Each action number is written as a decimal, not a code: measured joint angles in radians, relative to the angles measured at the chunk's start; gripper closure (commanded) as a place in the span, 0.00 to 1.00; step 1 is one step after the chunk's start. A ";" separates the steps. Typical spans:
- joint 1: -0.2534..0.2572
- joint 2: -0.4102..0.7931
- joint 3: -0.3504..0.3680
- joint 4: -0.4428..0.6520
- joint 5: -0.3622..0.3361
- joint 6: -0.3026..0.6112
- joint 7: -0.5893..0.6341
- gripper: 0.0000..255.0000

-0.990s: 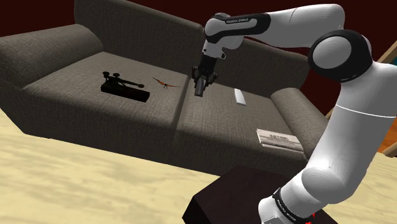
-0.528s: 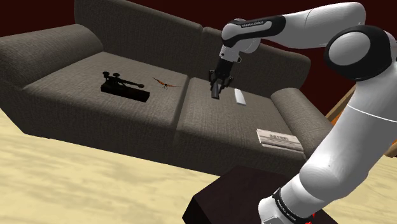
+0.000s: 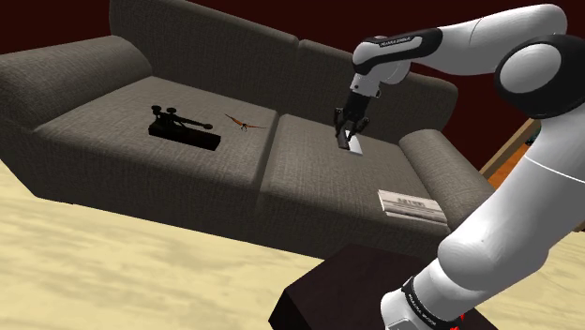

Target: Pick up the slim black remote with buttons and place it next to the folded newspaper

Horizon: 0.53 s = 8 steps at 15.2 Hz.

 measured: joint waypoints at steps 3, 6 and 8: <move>-0.035 -0.012 -0.029 -0.014 -0.010 -0.005 -0.061 1.00; -0.073 -0.021 -0.060 -0.029 -0.020 -0.005 -0.126 1.00; -0.102 -0.015 -0.084 -0.024 -0.027 -0.009 -0.176 1.00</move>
